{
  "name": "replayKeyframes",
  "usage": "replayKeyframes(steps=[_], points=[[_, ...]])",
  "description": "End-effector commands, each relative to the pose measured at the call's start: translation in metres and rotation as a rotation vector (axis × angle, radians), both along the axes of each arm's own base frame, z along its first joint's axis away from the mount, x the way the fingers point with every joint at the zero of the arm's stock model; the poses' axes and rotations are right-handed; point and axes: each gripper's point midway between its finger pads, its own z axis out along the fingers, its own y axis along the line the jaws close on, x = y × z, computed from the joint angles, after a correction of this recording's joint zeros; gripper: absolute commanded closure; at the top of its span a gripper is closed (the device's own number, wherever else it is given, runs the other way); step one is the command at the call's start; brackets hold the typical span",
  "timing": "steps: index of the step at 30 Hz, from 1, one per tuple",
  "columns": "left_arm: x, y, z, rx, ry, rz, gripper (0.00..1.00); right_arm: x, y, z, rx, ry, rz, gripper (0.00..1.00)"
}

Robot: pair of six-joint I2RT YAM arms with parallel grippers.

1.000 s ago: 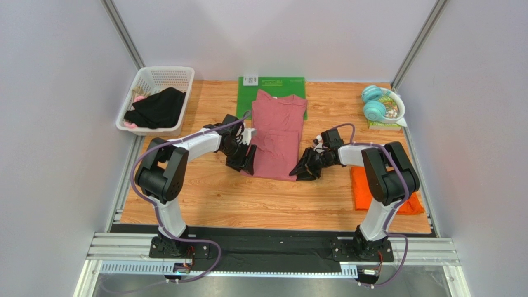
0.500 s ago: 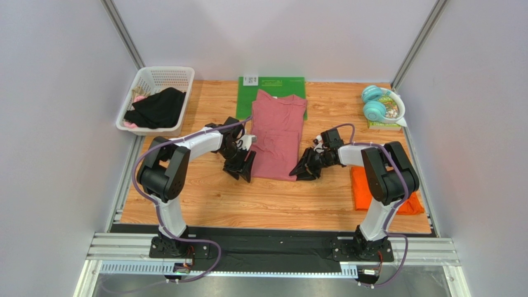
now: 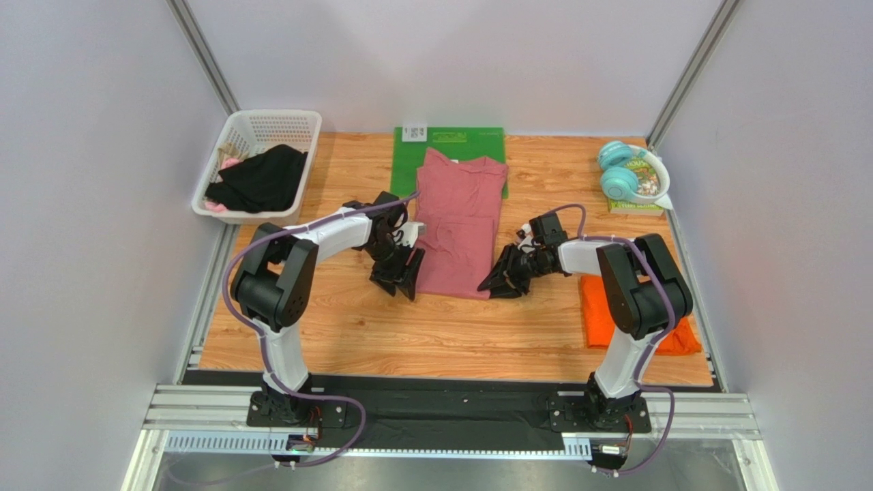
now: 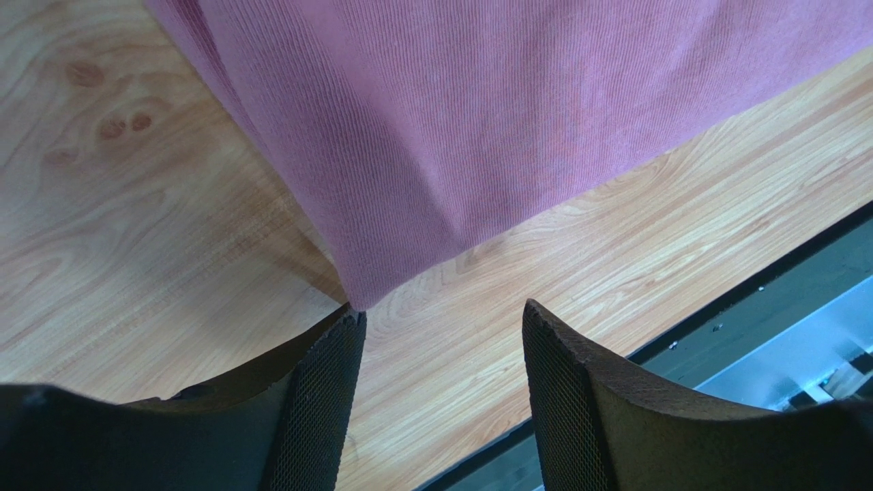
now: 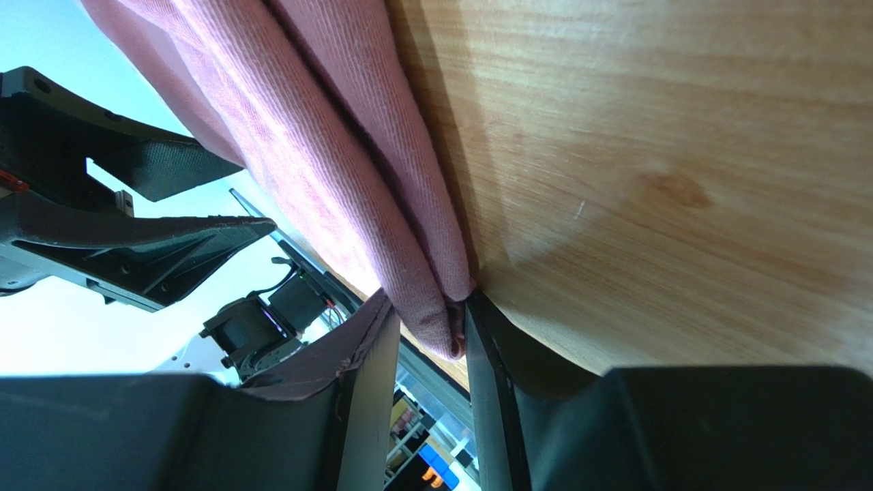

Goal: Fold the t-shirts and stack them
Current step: Grab one side of the 2/3 rectangular tshirt with both arms

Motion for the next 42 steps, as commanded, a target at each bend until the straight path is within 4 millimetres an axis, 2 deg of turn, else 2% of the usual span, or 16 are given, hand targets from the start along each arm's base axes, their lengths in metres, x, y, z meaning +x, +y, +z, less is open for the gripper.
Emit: replayKeyframes(steps=[1,6,7,10,26,32,33,34,35,37,38,42], points=[[0.025,0.009,-0.020,0.081,-0.090,0.002,0.35,0.004,0.004,0.004,0.014,-0.037,0.004,0.65],[0.029,0.010,-0.018,0.078,-0.100,0.021,0.39,0.004,0.004,0.005,0.015,-0.039,0.006,0.66],[0.028,0.012,-0.019,0.079,-0.100,0.025,0.44,0.004,0.004,0.005,0.016,-0.038,0.004,0.66],[0.027,0.012,-0.020,0.074,-0.112,0.024,0.48,0.003,0.003,0.005,0.016,-0.039,0.003,0.66],[0.041,0.005,-0.017,0.061,-0.127,0.041,0.54,0.000,0.004,0.004,0.025,-0.036,0.007,0.67],[0.040,0.004,-0.016,0.048,-0.133,0.035,0.76,0.001,0.004,0.003,0.029,-0.034,0.004,0.68],[0.039,0.004,-0.016,0.048,-0.132,0.034,0.87,0.001,0.005,0.004,0.030,-0.037,0.003,0.69],[0.040,0.004,-0.016,0.048,-0.133,0.034,0.94,0.002,0.005,0.004,0.031,-0.037,0.002,0.70],[0.039,0.005,-0.015,0.049,-0.134,0.034,1.00,0.003,0.005,0.004,0.034,-0.037,-0.003,0.77],[0.039,0.004,-0.013,0.046,-0.134,0.032,1.00,0.003,0.007,0.007,0.040,-0.041,0.000,0.88],[0.039,0.003,-0.009,0.036,-0.140,0.031,1.00,0.003,0.007,0.007,0.042,-0.040,0.000,1.00],[0.037,0.001,0.008,0.007,-0.168,0.021,1.00,0.000,0.010,0.017,0.045,-0.064,0.010,1.00]])
